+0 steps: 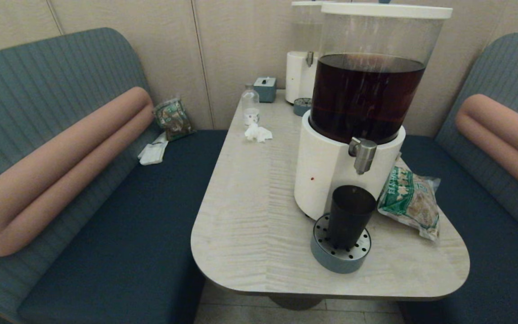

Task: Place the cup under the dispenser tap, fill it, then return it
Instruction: Turn off the faucet

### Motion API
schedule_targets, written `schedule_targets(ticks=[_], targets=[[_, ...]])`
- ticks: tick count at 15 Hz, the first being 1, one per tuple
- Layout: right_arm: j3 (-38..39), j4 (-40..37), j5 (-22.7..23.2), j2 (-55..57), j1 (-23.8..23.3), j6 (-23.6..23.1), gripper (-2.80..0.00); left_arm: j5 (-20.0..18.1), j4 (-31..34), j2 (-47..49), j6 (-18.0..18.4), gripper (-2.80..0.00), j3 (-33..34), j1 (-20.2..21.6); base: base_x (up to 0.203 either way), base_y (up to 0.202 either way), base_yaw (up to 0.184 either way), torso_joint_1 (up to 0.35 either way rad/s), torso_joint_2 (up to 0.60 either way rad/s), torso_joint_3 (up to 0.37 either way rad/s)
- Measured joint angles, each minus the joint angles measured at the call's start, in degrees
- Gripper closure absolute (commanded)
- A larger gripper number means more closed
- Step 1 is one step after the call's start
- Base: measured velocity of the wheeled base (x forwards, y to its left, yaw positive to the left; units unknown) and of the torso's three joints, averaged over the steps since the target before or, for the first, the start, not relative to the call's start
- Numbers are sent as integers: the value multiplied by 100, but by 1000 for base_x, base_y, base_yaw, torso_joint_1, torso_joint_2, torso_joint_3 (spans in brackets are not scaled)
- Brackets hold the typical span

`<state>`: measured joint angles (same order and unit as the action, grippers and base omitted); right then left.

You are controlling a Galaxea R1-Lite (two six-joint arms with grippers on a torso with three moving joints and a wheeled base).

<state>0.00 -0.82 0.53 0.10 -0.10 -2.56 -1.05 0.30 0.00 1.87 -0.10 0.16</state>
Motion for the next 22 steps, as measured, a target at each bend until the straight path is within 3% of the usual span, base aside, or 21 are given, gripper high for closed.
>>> schedule_targets(ticks=[8,11,13,15,16,19,22], targets=[[0,-7,0,-7,0,-49,0,-132,-139,2,216,0,-33,0,0,0,0,0,0,0],[0,-6,-1,-10,0,-42,0,-642,28,113,-174,0,-1047,0,0,0,0,0,0,0],[0,-5,-1,-10,0,-43,0,-899,184,550,-619,0,-1931,-22,0,0,0,0,0,0],[0,-4,-1,-12,0,-39,0,-1240,110,1306,-1459,0,-2863,-107,0,0,0,0,0,0],[0,-6,-1,-12,0,-44,0,-1508,-46,1740,-2051,0,-3334,-151,0,0,0,0,0,0],[0,-6,0,-15,0,-42,0,-2787,-1066,3037,-4626,0,-4254,-247,0,0,0,0,0,0],[0,-6,-3,-15,0,-43,0,-3973,-3452,4446,-7130,0,-3942,-418,0,0,0,0,0,0]])
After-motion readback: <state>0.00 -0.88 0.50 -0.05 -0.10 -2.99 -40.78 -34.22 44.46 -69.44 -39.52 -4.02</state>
